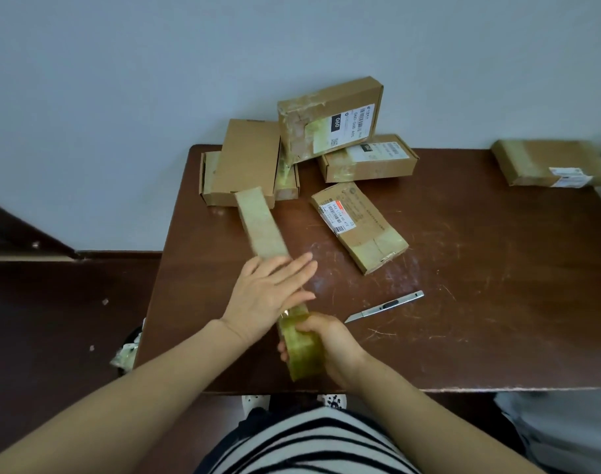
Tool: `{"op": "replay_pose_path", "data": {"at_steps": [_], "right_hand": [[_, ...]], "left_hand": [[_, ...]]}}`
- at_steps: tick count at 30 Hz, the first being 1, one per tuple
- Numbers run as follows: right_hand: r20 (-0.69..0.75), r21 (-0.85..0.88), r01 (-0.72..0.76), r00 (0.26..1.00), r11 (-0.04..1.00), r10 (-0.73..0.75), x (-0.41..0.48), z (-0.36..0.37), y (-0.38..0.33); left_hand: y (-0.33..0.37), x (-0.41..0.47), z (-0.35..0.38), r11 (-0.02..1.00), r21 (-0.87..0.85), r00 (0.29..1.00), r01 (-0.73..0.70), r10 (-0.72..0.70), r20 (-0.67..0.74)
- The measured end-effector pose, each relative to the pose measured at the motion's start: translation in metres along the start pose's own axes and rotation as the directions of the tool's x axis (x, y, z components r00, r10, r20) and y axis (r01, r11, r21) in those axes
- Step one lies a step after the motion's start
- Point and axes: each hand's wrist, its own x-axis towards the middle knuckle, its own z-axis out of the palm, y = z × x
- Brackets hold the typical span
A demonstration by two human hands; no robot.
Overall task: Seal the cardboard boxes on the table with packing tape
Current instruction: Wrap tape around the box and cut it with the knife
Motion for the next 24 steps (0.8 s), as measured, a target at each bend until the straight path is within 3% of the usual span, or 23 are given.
{"op": "replay_pose_path", "data": {"at_steps": [2,3,4,6,7,8,9,10,13,15,17,18,20,22,24], "right_hand": [[0.063,0.034,-0.003,0.998,0.999,0.001,0.001,0.006,0.001],[0.077,0.042,-0.014,0.997,0.999,0.011,0.001,0.007,0.002],[0.078,0.046,-0.030,0.997,0.998,0.027,0.001,0.008,0.002],[0.058,0.021,-0.061,0.997,0.998,0.059,0.001,0.006,0.002],[0.052,-0.013,-0.065,0.996,0.998,0.066,0.001,0.003,0.002],[0.054,-0.061,-0.057,0.997,0.997,0.061,0.001,0.001,0.001],[0.060,-0.117,-0.035,0.997,0.993,0.042,0.002,-0.001,0.000],[0.059,-0.181,-0.010,0.998,0.983,0.021,0.002,-0.002,-0.001],[0.069,-0.363,0.022,0.998,0.932,0.004,0.000,-0.004,-0.009],[0.090,-0.384,0.020,0.996,0.923,0.016,-0.003,-0.016,-0.021],[-0.003,-0.450,0.081,0.996,0.889,-0.092,-0.006,-0.043,-0.034],[-0.086,-0.624,0.120,0.971,0.772,-0.221,-0.006,-0.064,-0.039],[-0.095,-0.953,0.042,0.900,0.300,-0.426,-0.005,-0.109,-0.045],[-0.029,-0.998,-0.048,0.917,-0.038,-0.397,-0.003,-0.145,-0.042],[0.011,-0.967,-0.078,0.937,-0.241,-0.350,0.000,-0.166,-0.033]], "left_hand": [[-0.001,-0.005,-0.008,0.930,-0.233,0.957,0.286,-0.290,0.015],[0.003,-0.011,-0.015,0.810,-0.349,0.874,0.472,-0.483,0.060],[0.010,-0.019,-0.020,0.656,-0.423,0.745,0.625,-0.663,0.074],[0.024,-0.033,-0.029,0.282,-0.491,0.408,0.824,-0.897,0.170],[0.030,-0.036,-0.033,0.046,-0.496,0.243,0.867,-0.908,0.341],[0.037,-0.037,-0.035,-0.179,-0.477,0.124,0.861,-0.834,0.538],[0.043,-0.036,-0.036,-0.355,-0.447,0.068,0.821,-0.717,0.694],[0.048,-0.034,-0.033,-0.451,-0.428,0.055,0.783,-0.636,0.770],[0.056,-0.027,-0.020,-0.502,-0.492,0.007,0.711,-0.695,0.719],[0.058,-0.023,-0.014,-0.499,-0.531,-0.029,0.685,-0.747,0.664],[0.055,-0.022,-0.010,-0.497,-0.554,-0.034,0.668,-0.764,0.645],[0.054,-0.022,-0.009,-0.505,-0.559,-0.038,0.657,-0.763,0.645],[0.054,-0.022,-0.009,-0.534,-0.566,-0.049,0.628,-0.752,0.657],[0.054,-0.020,-0.010,-0.558,-0.576,-0.058,0.598,-0.746,0.663],[0.054,-0.018,-0.008,-0.565,-0.585,-0.056,0.583,-0.746,0.664]]}}
